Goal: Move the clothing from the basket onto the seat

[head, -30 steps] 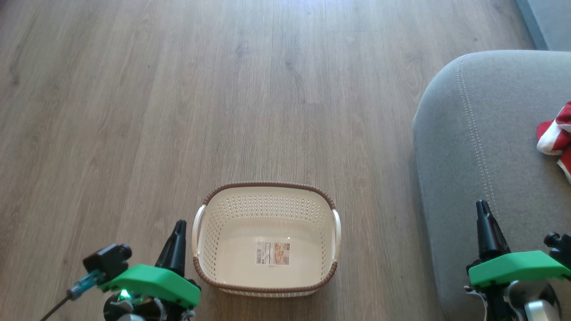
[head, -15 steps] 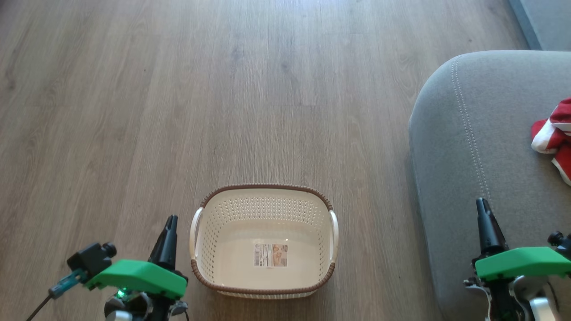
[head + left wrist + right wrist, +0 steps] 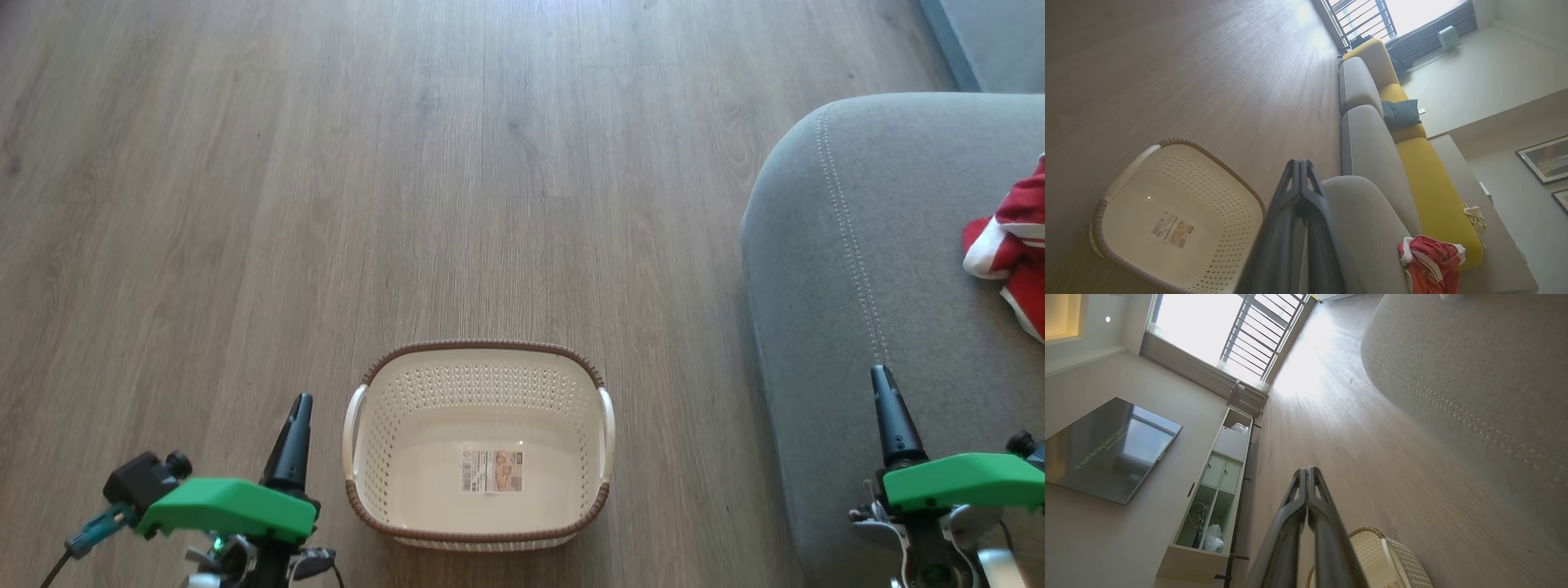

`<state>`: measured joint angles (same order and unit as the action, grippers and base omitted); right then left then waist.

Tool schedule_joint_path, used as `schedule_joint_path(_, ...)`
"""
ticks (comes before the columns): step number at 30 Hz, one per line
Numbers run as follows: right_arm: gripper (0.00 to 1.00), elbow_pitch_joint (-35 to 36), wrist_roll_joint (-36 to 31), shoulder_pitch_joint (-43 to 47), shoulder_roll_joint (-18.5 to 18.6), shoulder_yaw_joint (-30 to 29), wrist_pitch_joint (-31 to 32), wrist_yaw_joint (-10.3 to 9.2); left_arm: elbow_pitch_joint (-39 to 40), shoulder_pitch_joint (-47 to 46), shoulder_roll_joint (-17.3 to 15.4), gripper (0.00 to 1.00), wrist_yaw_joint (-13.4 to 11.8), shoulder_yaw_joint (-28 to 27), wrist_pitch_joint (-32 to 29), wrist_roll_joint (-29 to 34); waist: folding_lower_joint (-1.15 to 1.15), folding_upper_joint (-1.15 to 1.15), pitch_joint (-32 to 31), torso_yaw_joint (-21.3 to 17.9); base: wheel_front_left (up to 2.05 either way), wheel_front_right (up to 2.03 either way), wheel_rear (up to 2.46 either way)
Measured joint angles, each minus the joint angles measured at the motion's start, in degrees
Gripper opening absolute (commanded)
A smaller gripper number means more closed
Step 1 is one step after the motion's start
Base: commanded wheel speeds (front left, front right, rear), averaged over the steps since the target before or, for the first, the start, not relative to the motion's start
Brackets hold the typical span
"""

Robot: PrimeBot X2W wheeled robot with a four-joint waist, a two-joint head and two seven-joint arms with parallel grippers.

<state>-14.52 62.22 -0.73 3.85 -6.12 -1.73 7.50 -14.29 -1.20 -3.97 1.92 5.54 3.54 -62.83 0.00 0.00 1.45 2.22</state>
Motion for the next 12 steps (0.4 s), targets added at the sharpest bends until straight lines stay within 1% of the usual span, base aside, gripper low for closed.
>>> schedule_joint_path(12, 0.0, -0.41, 7.34, -0.85, -0.16, -0.53, 2.1, 0.0, -0.22, -0.14, -0.01, 0.0, 1.02, -1.85, -1.8, -7.83, 0.0, 0.0, -0.32, -0.57, 0.0, 0.0, 0.0)
